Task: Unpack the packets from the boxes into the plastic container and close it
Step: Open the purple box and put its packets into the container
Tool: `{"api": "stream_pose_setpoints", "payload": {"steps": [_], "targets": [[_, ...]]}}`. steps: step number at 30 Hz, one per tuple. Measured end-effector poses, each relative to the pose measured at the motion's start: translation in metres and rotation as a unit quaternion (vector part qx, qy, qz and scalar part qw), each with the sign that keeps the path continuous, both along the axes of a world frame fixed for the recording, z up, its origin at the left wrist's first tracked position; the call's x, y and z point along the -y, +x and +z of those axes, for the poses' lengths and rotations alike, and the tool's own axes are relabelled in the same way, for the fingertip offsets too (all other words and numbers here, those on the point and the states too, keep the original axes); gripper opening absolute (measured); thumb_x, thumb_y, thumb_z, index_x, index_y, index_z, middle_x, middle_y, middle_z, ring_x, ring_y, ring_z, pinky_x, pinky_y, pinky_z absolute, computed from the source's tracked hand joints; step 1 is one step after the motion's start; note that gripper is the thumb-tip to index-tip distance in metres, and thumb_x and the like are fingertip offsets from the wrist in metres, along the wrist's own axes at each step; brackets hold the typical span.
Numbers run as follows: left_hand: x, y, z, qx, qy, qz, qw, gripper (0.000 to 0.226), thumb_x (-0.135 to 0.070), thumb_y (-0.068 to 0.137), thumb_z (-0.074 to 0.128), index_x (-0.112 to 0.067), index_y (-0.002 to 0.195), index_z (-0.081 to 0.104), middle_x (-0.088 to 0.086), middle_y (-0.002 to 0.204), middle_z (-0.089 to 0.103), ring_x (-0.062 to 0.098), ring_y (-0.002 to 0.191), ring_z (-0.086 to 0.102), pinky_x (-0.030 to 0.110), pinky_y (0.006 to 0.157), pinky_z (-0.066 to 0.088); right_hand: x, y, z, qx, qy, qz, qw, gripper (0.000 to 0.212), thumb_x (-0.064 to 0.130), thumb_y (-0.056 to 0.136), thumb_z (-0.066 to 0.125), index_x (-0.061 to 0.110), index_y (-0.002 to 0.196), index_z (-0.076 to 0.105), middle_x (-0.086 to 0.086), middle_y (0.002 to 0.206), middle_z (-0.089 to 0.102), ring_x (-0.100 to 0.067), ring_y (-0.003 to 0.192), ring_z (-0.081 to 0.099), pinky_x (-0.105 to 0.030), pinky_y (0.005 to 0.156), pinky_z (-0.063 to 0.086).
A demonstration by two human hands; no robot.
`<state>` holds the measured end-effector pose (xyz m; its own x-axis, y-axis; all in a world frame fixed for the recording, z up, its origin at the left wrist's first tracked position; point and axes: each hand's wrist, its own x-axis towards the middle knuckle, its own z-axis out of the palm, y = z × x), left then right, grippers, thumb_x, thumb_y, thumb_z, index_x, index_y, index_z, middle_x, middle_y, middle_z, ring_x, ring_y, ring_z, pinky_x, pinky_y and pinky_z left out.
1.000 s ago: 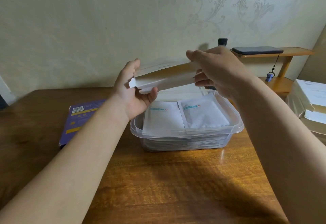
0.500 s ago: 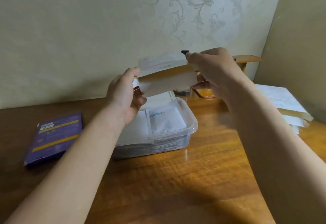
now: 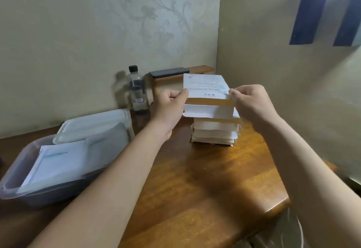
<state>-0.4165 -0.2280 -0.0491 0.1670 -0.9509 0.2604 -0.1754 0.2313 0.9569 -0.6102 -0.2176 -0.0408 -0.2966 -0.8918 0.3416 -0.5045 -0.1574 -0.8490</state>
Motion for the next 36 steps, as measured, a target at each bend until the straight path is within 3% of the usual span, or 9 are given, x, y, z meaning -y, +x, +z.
{"api": "stream_pose_setpoints", "payload": {"steps": [5,8,11,16,18,21,25,30,36], "targets": [[0.008,-0.019,-0.014,0.063,-0.014,-0.012,0.998,0.034,-0.036,0.103,0.053,-0.008,0.098,0.071,0.01,0.101,0.072,0.018,0.095,0.063,0.031,0.079,0.05,0.01,-0.017,-0.025,-0.001,0.022,-0.024,0.999,0.036,0.025,0.093,0.051,0.0,0.068,0.06,0.009,0.045,0.044,-0.018,0.049,0.04,-0.026,0.05,0.031],[0.013,-0.023,-0.021,0.081,-0.01,-0.035,0.996,0.031,-0.035,0.103,0.05,-0.017,0.083,0.066,0.0,0.088,0.066,0.015,0.085,0.056,0.032,0.079,0.045,0.014,-0.022,-0.032,-0.013,0.03,-0.025,0.999,0.042,0.023,0.094,0.05,0.012,0.053,0.045,0.011,0.036,0.035,-0.015,0.046,0.033,-0.028,0.049,0.026],[0.015,-0.025,-0.027,0.09,-0.003,-0.033,0.995,0.028,-0.029,0.104,0.05,-0.028,0.081,0.065,-0.008,0.092,0.068,0.013,0.092,0.061,0.033,0.087,0.051,0.016,-0.023,-0.035,-0.022,0.037,-0.022,0.999,0.045,0.021,0.094,0.05,0.015,0.051,0.037,0.011,0.038,0.03,-0.016,0.048,0.029,-0.029,0.048,0.022],[0.017,-0.028,-0.034,0.098,0.02,-0.03,0.995,0.02,-0.028,0.104,0.054,-0.024,0.107,0.073,-0.011,0.105,0.071,0.016,0.109,0.064,0.036,0.099,0.053,0.015,-0.025,-0.037,-0.03,0.041,-0.022,0.998,0.047,0.022,0.098,0.05,0.015,0.052,0.048,0.01,0.045,0.039,-0.015,0.049,0.035,-0.028,0.048,0.027],[0.018,-0.03,-0.036,0.104,0.024,-0.032,0.994,0.019,-0.027,0.104,0.054,-0.029,0.095,0.071,-0.011,0.1,0.07,0.021,0.108,0.065,0.04,0.1,0.054,0.014,-0.025,-0.037,-0.035,0.043,-0.023,0.998,0.041,0.024,0.099,0.049,0.009,0.063,0.062,0.004,0.054,0.046,-0.018,0.054,0.041,-0.028,0.049,0.03],[0.018,-0.033,-0.036,0.1,0.025,-0.02,0.994,0.028,-0.024,0.104,0.055,-0.037,0.079,0.063,-0.016,0.091,0.067,0.018,0.103,0.065,0.042,0.098,0.055,0.013,-0.025,-0.037,-0.039,0.051,-0.016,0.998,0.038,0.026,0.101,0.049,0.006,0.075,0.069,0.003,0.062,0.054,-0.017,0.058,0.047,-0.028,0.05,0.034],[0.021,-0.034,-0.038,0.099,0.026,-0.018,0.995,0.018,-0.025,0.103,0.056,-0.019,0.108,0.073,-0.008,0.104,0.07,0.013,0.103,0.063,0.033,0.093,0.053,0.011,-0.025,-0.036,-0.042,0.066,-0.003,0.997,0.037,0.028,0.103,0.048,0.008,0.079,0.068,0.004,0.066,0.056,-0.013,0.058,0.048,-0.027,0.049,0.036],[0.023,-0.033,-0.04,0.124,0.038,-0.023,0.991,0.025,-0.031,0.105,0.051,-0.017,0.112,0.071,-0.009,0.103,0.069,0.007,0.098,0.061,0.026,0.081,0.049,0.007,-0.029,-0.033,-0.044,0.077,0.012,0.996,0.052,0.032,0.104,0.043,0.015,0.055,0.038,0.002,0.054,0.037,-0.017,0.052,0.033,-0.03,0.05,0.024],[0.016,-0.024,-0.026,0.115,0.034,0.003,0.993,0.037,-0.036,0.105,0.048,-0.007,0.107,0.07,-0.009,0.084,0.063,0.002,0.085,0.056,0.021,0.066,0.039,0.0,-0.027,-0.02,-0.098,0.032,-0.019,0.994,0.044,0.03,0.101,0.039,0.017,0.06,0.029,-0.002,0.057,0.035,-0.02,0.054,0.031,-0.033,0.053,0.024]]}}
